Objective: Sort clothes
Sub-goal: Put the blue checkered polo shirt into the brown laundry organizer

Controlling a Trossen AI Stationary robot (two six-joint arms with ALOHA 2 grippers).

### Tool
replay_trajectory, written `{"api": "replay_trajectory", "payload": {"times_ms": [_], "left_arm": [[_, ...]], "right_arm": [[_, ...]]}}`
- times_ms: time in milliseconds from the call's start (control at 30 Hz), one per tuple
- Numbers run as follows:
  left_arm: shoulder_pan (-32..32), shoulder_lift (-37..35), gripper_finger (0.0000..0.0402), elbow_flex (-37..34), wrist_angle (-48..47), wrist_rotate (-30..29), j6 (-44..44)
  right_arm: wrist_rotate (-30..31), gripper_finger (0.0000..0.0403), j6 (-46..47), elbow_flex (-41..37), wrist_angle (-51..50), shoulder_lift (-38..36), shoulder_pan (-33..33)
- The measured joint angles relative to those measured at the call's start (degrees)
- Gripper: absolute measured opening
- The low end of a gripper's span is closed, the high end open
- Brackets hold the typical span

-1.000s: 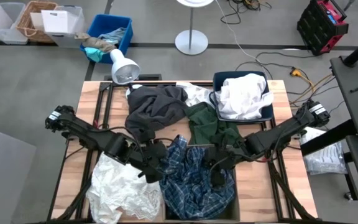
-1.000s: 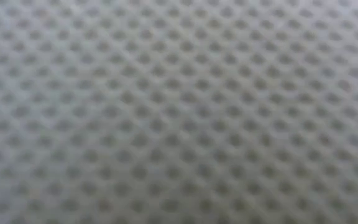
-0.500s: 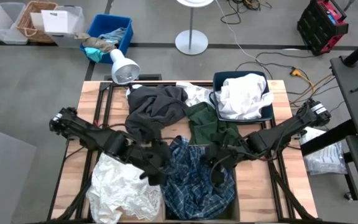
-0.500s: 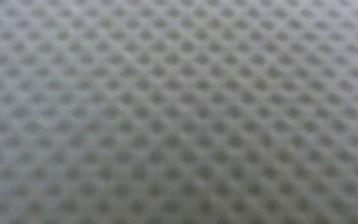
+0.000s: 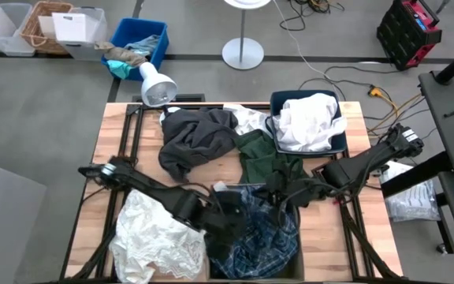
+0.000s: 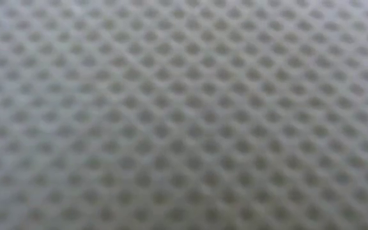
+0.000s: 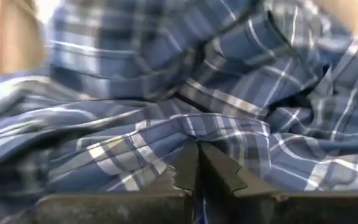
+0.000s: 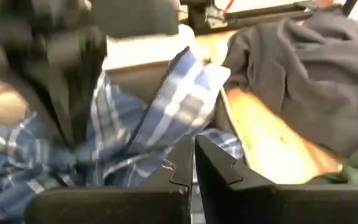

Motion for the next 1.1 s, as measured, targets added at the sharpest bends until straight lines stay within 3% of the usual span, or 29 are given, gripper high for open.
{"api": "replay_trajectory", "payload": {"times_ms": [200,567,867,1100], "left_arm": [[-0.2,5.5,0.0,4.0,-2.3,1.2,1.2],[-1.3,5.4,0.0,6.1,-2.7,0.6,-3.8],[-1.7,5.3,0.0,15.6,-12.2,-3.8,-4.0],[-2.5,2.3,0.0,15.0,-15.2,-4.0,-4.2]], "right_arm": [[2.8,0.0009,-0.2,-1.0,4.7,1.7,0.9],[1.5,0.0009,-1.7,-6.8,24.5,7.6,2.4],[-0.3,0.0009,-0.2,-7.0,24.8,17.1,2.7],[-0.2,0.0009,0.5,-7.1,24.7,22.8,2.7]]}}
